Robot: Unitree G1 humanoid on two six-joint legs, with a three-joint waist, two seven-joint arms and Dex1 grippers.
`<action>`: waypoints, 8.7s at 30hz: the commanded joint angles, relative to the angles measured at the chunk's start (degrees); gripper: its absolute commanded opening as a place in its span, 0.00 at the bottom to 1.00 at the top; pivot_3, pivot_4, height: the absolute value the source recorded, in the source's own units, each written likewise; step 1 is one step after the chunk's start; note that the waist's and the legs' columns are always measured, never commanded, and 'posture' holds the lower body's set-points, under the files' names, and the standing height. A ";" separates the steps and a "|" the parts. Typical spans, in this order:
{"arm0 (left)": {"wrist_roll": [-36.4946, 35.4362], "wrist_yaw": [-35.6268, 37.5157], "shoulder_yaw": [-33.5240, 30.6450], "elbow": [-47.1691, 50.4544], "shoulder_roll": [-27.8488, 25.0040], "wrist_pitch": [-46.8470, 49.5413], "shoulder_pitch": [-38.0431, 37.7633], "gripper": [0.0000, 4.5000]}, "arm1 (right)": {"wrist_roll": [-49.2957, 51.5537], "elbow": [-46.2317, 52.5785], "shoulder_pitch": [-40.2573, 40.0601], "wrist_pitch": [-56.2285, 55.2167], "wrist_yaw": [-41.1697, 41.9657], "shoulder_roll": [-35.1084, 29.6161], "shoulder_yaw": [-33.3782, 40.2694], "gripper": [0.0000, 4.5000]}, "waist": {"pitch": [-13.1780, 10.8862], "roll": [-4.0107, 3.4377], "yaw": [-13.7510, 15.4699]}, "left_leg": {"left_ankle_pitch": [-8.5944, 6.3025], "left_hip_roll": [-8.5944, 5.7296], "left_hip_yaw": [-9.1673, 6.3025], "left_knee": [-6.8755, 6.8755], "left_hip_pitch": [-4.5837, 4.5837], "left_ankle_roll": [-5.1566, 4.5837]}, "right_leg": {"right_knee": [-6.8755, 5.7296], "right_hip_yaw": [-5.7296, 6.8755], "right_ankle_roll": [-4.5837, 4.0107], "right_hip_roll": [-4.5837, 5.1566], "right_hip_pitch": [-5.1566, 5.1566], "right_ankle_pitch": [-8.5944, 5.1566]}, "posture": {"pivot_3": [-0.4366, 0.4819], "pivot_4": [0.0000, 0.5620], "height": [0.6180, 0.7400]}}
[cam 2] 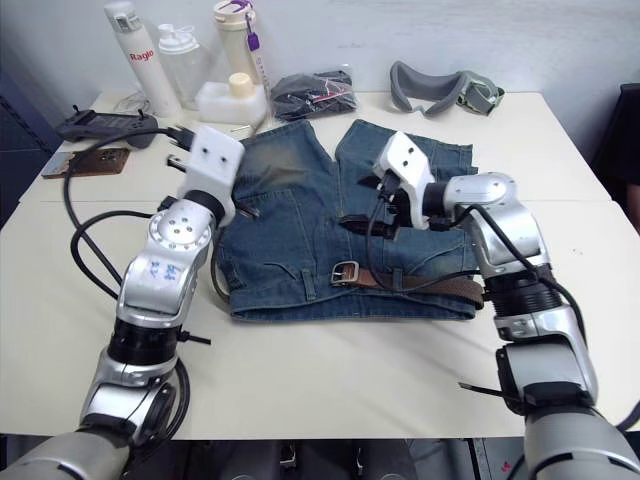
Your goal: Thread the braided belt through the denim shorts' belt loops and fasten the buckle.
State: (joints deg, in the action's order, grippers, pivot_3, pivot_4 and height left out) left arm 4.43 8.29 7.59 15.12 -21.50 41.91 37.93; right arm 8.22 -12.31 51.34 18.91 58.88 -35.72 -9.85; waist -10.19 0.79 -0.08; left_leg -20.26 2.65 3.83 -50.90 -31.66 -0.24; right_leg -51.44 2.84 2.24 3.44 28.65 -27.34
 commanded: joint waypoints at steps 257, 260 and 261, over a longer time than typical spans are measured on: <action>-117.43 -41.38 -24.86 -14.55 -5.28 29.05 -14.19 0.00 | 5.38 28.02 -15.36 1.76 11.08 -18.67 4.66 0.98 | -0.36 -0.03 1.42 | -0.17 -0.08 -0.20 -1.23 -1.29 -0.72 | -0.37 -0.02 0.55 0.13 0.78 0.21 | 0.48 0.27 0.31; -117.43 -42.62 -23.44 -12.00 -5.78 28.75 -15.39 0.00 | 6.80 28.37 -14.51 3.73 11.85 -19.29 4.86 0.98 | -0.36 -0.03 1.38 | -0.18 -0.08 -0.21 -1.23 -1.29 -0.74 | -0.37 -0.01 0.56 0.13 0.78 0.21 | 0.48 0.27 0.31; -117.43 -42.87 -23.18 -11.37 -5.55 28.47 -15.59 0.00 | 6.89 28.20 -14.17 3.92 11.92 -19.32 4.81 0.98 | -0.36 -0.03 1.38 | -0.18 -0.08 -0.21 -1.23 -1.28 -0.74 | -0.37 -0.01 0.56 0.13 0.77 0.21 | 0.48 0.27 0.31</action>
State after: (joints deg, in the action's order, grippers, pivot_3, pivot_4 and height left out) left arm -112.28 -34.11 -16.40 1.32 -26.88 70.57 22.95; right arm 13.81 14.31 35.73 22.44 70.39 -53.84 -7.52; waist -10.55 0.76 1.30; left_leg -20.44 2.57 3.62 -52.13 -32.94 -0.98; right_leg -51.81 2.83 2.79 3.56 29.43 -27.13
